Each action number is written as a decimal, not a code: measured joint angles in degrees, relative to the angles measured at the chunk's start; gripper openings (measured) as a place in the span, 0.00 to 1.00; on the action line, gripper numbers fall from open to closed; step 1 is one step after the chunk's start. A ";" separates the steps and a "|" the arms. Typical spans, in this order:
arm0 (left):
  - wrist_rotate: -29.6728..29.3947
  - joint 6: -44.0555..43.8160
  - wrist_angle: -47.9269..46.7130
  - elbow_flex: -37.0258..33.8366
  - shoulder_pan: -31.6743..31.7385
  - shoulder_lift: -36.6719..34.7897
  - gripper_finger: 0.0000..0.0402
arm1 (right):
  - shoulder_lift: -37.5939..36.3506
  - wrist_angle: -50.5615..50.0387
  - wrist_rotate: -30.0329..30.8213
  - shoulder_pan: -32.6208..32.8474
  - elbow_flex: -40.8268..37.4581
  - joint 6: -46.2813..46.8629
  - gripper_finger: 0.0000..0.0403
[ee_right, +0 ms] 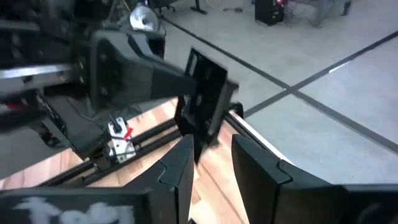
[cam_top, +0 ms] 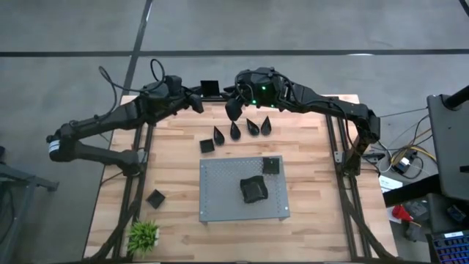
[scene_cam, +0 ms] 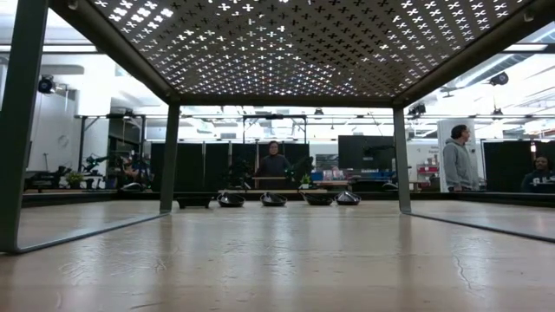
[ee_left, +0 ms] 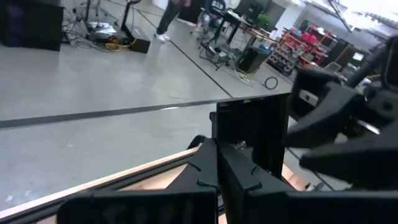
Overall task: Pick & Place Mini shaped plates
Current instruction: Stack the square plate on top of the other square plates on the shelf
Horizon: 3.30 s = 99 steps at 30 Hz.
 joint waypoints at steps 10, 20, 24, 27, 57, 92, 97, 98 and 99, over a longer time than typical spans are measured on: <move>-1.13 -0.67 0.12 0.65 -1.90 0.24 0.00 | 0.00 1.40 -0.02 0.00 -0.02 1.33 0.27; -2.16 -0.07 0.75 0.90 -2.97 0.24 0.00 | 0.92 2.29 -0.22 0.00 -0.02 2.89 0.20; -2.18 0.22 0.76 0.90 -3.01 0.24 0.00 | 1.09 2.38 -0.24 0.01 -0.02 2.99 0.15; -2.35 0.30 1.04 1.03 -3.03 0.22 0.00 | 1.07 3.23 -0.21 0.00 -0.02 2.95 0.11; 6.36 3.74 1.78 4.36 -3.08 -0.35 0.38 | -3.81 -15.16 -20.08 -10.54 -0.02 4.22 0.02; 7.55 0.13 0.62 3.53 -3.03 -0.33 0.38 | -4.70 -65.62 -45.15 -8.32 -1.70 -30.29 0.02; 7.70 0.05 0.41 3.50 -3.03 -0.33 0.38 | -4.65 -65.49 -43.55 -6.64 -3.81 -30.25 0.02; 7.89 0.05 0.23 3.50 -3.03 -0.33 0.38 | -4.37 -65.52 -43.47 -6.38 -4.09 -30.25 0.02; 7.97 0.03 0.17 3.50 -3.03 -0.33 0.38 | -4.15 -65.54 -43.37 -6.21 -4.25 -30.25 0.02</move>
